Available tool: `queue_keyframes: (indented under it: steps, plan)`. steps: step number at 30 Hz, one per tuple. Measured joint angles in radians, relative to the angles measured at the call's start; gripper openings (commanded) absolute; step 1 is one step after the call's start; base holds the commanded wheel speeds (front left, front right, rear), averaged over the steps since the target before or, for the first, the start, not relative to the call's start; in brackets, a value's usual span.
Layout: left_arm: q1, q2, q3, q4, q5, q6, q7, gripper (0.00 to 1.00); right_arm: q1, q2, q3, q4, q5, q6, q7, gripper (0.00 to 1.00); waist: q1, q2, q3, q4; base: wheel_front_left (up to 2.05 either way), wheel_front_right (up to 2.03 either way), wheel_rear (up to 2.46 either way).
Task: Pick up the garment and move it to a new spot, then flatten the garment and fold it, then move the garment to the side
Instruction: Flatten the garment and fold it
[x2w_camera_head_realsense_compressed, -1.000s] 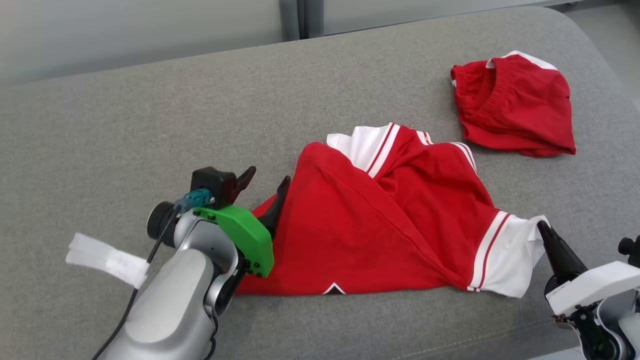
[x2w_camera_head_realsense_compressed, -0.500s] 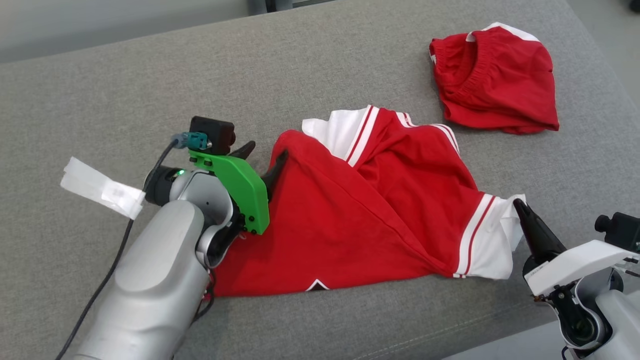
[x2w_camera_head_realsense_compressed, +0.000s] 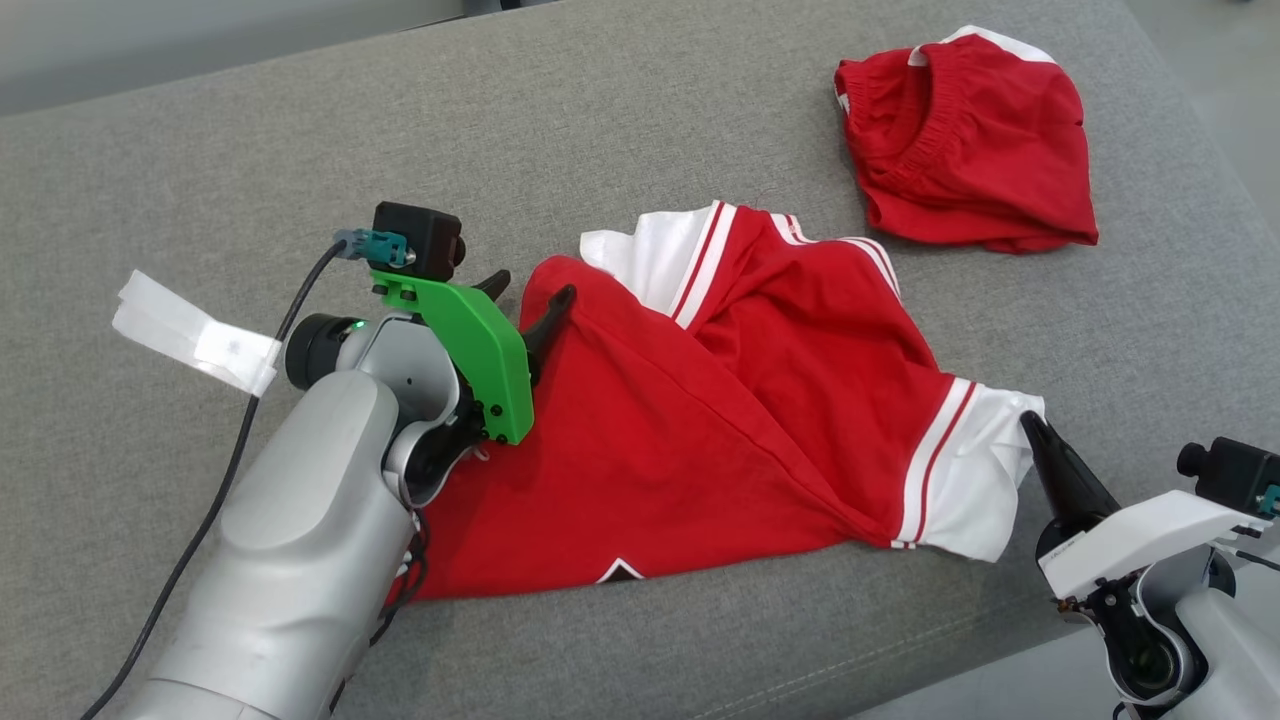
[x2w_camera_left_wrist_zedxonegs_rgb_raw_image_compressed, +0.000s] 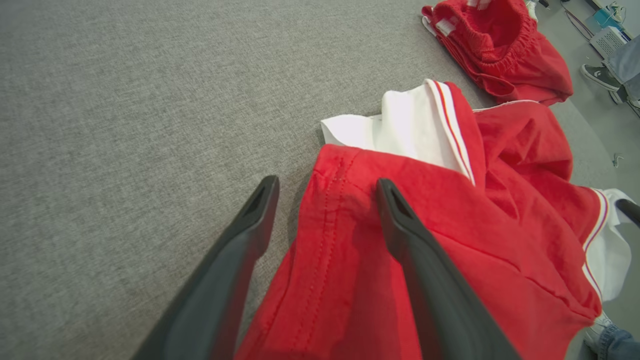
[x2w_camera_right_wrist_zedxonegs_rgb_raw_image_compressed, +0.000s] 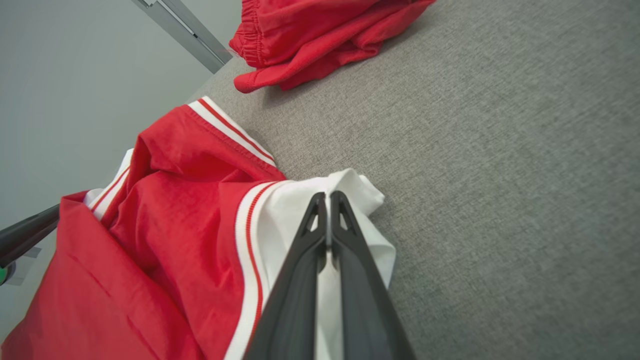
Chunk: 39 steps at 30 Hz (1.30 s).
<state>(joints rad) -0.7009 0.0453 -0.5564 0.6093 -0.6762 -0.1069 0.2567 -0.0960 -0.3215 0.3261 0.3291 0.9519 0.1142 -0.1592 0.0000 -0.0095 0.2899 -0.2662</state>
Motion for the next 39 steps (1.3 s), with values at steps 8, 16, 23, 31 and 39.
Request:
queue_keyframes:
  steps: [8,16,23,31,39]
  plan:
    - [-0.008,-0.003,0.016,0.036,-0.076,-0.008,0.008,1.00,-0.040,0.008,0.037,0.018,0.000,0.003,0.000,0.00,0.0000,0.0000,-0.005,-0.016,0.00,0.00,0.00]
    - [-0.024,-0.005,0.016,0.061,-0.122,-0.009,0.017,1.00,-0.042,0.007,0.042,0.038,0.000,0.009,-0.006,0.00,0.0000,0.0000,0.004,-0.036,0.00,0.00,0.00]
    - [-0.039,-0.007,-0.001,0.070,-0.140,-0.016,0.034,0.35,-0.044,0.007,0.043,0.057,0.001,0.009,-0.016,0.00,0.0000,0.0000,0.008,-0.039,0.00,0.00,0.00]
    - [-0.062,-0.010,-0.043,0.061,-0.158,-0.017,0.033,0.00,-0.049,0.006,0.035,0.071,0.008,0.009,-0.035,0.00,0.0000,0.0000,0.004,-0.017,0.00,0.00,0.00]
    - [-0.064,-0.013,0.015,-0.039,-0.264,-0.017,-0.074,0.00,-0.107,0.000,0.020,-0.008,0.011,0.009,-0.069,0.00,0.0000,0.0000,-0.011,0.019,0.00,0.00,0.00]
